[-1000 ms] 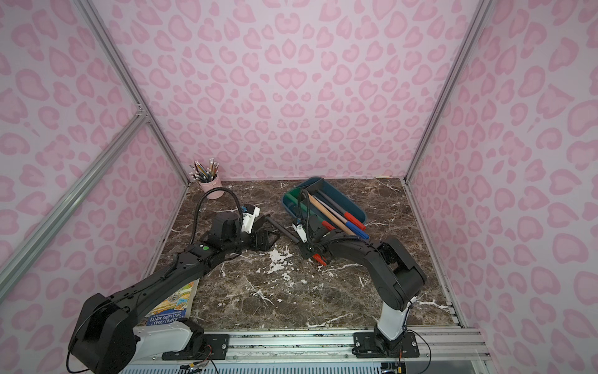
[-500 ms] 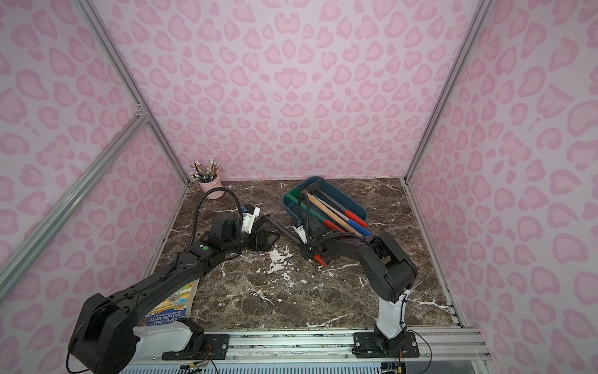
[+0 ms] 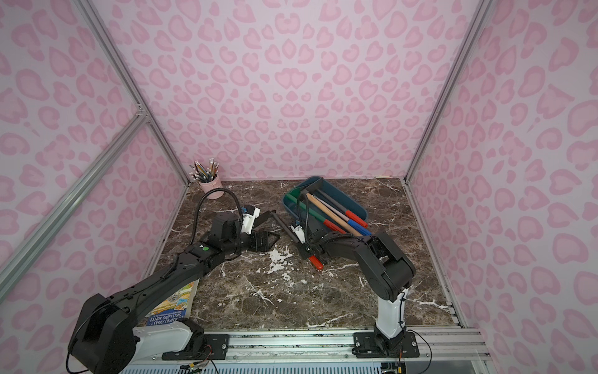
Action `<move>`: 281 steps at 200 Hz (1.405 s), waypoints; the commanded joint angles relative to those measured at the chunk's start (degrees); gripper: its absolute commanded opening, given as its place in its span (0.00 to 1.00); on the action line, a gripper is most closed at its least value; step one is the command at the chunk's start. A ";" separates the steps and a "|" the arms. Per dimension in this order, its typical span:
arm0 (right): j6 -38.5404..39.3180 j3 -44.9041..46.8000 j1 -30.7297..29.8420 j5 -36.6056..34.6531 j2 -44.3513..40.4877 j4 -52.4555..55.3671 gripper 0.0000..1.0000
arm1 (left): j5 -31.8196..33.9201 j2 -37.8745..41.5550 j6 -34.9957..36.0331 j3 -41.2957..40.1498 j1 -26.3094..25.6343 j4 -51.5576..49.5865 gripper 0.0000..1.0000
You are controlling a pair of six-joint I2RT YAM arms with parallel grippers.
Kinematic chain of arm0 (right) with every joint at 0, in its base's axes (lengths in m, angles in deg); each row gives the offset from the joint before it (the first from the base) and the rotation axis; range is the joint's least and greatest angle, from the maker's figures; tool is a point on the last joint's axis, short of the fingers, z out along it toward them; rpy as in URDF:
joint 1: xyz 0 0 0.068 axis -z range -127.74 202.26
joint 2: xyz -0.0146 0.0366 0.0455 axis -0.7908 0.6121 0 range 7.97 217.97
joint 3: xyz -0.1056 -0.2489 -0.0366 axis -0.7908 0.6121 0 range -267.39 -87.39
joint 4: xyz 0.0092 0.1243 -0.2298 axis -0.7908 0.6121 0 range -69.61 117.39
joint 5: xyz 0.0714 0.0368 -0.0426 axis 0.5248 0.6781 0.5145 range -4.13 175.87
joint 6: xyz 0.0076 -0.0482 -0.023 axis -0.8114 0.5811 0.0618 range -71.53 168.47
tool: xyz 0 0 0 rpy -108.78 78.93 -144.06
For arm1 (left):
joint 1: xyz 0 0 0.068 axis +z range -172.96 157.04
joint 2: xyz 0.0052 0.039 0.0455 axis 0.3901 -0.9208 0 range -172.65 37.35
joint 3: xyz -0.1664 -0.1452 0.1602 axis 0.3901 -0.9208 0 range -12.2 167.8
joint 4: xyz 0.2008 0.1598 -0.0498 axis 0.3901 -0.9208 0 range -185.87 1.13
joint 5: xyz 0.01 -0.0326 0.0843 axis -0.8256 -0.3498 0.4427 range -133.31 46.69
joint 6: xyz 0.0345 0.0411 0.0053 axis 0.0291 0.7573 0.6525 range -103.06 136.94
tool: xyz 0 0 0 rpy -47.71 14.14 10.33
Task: Put the small hoe into the storage box
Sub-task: Pick up the hoe from the center of the board.
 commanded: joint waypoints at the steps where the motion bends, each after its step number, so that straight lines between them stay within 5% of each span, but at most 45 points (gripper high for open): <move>1: 0.56 0.19 0.01 0.27 -0.27 2.19 0.18 | 0.63 0.41 0.06 0.17 0.03 1.03 0.98; 63: 1.43 -0.81 -0.05 0.13 -1.20 3.54 0.00 | 0.76 0.13 -0.12 0.57 0.04 1.16 0.98; 281: -2.16 -7.59 -0.01 1.69 -7.76 11.01 0.00 | -5.73 -3.29 -5.13 -1.26 0.09 7.60 0.98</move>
